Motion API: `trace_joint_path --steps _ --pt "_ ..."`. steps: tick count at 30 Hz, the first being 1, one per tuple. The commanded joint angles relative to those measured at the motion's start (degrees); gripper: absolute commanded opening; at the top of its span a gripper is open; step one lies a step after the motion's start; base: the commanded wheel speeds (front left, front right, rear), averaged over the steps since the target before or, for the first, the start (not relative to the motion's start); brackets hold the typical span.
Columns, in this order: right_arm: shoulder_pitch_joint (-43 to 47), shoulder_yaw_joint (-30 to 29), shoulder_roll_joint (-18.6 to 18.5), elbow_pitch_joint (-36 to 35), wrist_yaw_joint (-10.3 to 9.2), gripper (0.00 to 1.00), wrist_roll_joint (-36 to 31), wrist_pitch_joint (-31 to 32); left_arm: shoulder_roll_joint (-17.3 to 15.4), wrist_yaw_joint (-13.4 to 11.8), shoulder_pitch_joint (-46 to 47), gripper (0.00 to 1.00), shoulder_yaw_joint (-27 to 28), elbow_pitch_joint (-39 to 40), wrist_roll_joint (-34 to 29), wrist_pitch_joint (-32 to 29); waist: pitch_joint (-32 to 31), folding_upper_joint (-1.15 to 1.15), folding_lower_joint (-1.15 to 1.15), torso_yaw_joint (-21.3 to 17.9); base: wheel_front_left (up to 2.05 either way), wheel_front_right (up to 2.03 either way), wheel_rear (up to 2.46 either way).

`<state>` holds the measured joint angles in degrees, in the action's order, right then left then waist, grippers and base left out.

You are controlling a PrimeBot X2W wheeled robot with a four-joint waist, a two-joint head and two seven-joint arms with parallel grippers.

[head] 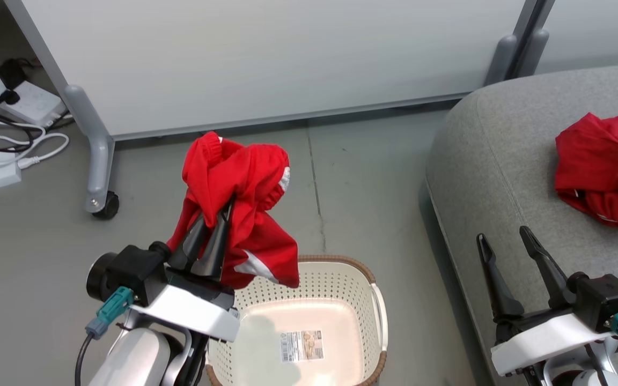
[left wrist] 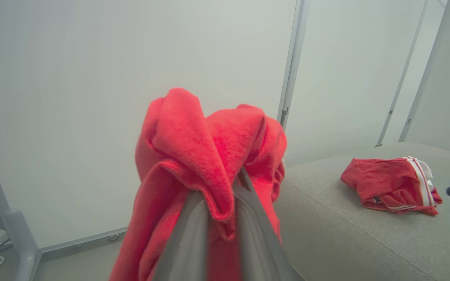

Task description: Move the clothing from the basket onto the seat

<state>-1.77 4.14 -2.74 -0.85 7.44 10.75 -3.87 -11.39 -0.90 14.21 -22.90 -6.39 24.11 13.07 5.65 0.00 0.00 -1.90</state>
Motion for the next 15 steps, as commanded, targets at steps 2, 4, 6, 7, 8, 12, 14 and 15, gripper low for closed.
trace_joint_path --steps 2,4,6,7,8,12,14,15 --pt "1.0 0.0 -0.3 -0.1 0.09 1.0 0.4 0.4 -0.4 -0.7 -1.7 0.0 0.1 1.5 0.3 -0.4 -1.4 0.0 0.0 0.2 0.0 0.0 0.0" --pt "1.2 0.0 -0.3 -0.3 0.1 1.0 0.6 0.7 -0.5 -1.1 -2.3 0.0 0.2 2.7 0.6 -0.6 -1.7 0.0 0.0 0.3 0.0 0.0 0.0" --pt "1.4 -0.1 -0.3 -0.5 0.1 1.0 0.7 0.8 -0.7 -1.5 -3.1 0.0 0.3 4.2 0.3 -0.5 -1.9 0.0 0.0 0.4 0.0 0.0 0.0" --pt "1.6 -0.1 -0.3 -0.6 0.1 1.0 0.8 0.9 -0.8 -1.8 -3.5 0.0 0.2 4.8 0.3 -0.6 -2.1 0.0 0.0 0.5 0.0 0.0 0.0" --pt "1.8 0.0 -0.3 -0.6 0.1 1.0 0.9 0.8 -0.8 -1.8 -3.7 0.0 0.3 5.5 0.4 -0.6 -2.1 0.0 0.0 0.5 0.0 0.0 0.0" --pt "1.9 0.2 -0.3 -0.9 0.1 1.0 0.9 0.9 -1.2 -2.3 -4.3 0.0 0.1 7.0 0.3 -1.0 -2.2 0.0 0.0 0.7 0.0 0.0 0.0" --pt "1.8 0.4 -0.3 -1.0 0.1 1.0 1.0 1.0 -1.5 -2.4 -4.4 0.0 0.0 7.4 0.2 -1.3 -2.1 0.0 0.0 0.6 0.0 0.0 0.0" --pt "1.7 0.4 -0.3 -1.1 0.1 1.0 1.0 1.1 -1.5 -2.5 -4.3 0.0 0.0 7.5 0.3 -1.3 -2.0 0.0 0.0 0.6 0.0 0.0 0.0"
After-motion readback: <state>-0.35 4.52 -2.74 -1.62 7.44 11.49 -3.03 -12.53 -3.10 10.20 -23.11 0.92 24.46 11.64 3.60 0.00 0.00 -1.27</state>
